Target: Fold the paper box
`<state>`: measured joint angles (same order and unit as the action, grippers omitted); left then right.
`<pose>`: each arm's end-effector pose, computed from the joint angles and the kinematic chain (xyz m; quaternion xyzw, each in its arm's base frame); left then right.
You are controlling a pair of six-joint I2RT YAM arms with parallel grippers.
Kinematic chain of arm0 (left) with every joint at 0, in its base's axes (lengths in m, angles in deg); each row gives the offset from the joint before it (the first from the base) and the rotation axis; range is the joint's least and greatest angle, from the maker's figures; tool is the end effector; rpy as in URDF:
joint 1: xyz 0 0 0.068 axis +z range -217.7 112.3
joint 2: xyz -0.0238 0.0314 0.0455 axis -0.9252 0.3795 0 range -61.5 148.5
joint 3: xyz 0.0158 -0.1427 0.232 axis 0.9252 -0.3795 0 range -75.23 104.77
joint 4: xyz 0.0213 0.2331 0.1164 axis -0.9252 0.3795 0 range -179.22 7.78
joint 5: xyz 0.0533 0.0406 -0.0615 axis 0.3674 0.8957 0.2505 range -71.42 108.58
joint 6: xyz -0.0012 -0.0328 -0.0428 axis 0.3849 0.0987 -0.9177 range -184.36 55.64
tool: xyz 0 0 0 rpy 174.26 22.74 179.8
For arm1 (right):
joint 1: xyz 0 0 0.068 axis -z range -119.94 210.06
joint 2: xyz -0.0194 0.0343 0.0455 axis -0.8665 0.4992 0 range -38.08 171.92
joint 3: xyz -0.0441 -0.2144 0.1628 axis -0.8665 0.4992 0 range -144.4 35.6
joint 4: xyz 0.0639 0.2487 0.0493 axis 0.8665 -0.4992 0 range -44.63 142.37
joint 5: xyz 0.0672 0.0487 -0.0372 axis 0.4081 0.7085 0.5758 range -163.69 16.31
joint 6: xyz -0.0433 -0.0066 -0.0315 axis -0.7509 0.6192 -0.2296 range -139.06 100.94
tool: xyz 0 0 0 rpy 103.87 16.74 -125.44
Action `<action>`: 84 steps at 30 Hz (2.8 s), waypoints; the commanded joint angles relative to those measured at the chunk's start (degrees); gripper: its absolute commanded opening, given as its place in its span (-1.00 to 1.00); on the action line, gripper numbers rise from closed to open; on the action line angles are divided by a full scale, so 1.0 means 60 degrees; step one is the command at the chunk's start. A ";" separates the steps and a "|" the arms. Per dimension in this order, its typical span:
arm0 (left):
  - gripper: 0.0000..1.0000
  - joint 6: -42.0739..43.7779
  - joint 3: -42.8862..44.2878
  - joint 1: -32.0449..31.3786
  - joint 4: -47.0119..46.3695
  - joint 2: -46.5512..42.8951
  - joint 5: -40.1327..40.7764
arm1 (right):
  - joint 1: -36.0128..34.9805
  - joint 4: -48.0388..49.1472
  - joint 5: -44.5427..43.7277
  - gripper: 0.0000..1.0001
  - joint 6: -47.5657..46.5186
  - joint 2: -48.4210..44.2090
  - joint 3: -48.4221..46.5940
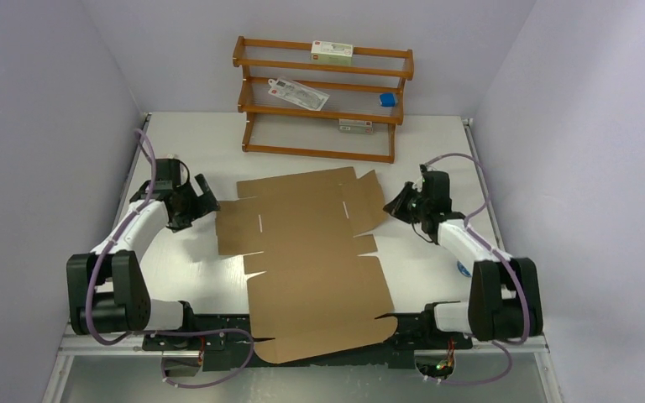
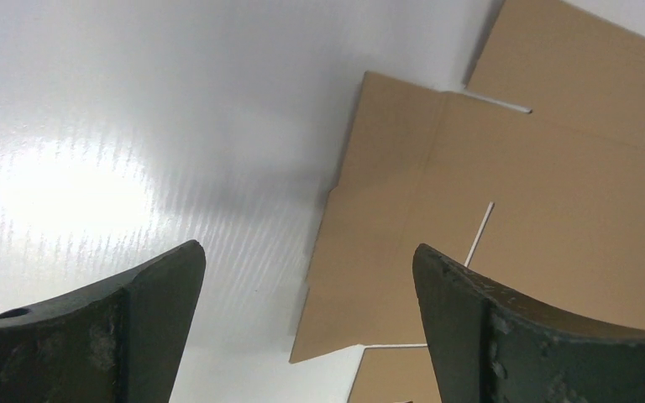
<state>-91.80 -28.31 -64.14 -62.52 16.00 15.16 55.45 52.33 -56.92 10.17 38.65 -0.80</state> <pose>0.2631 0.0142 0.2061 -0.2482 0.9264 -0.0863 0.2695 0.2658 0.0317 0.1875 0.1316 0.8903 0.2475 0.3588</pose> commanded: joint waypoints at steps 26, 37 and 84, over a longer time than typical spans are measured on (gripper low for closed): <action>0.75 0.2275 0.2465 -0.0248 -0.0276 0.2629 -0.2964 | 0.0054 -0.0883 -0.0505 0.43 -0.1231 -0.1736 0.0314; 0.73 0.2340 0.5226 -0.1415 0.0200 0.4637 -0.3032 | -0.0141 0.0244 0.0421 0.66 -0.1272 0.0350 -0.1375; -0.36 0.2939 0.6240 -0.1710 -0.0447 0.7039 -0.4833 | -0.0602 0.2144 0.1668 -0.15 -0.0160 0.5712 -0.3915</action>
<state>-74.77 9.79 -73.52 -63.77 59.75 -11.77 53.62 65.18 -46.71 9.63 74.10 -24.27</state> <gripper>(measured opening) 0.341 0.462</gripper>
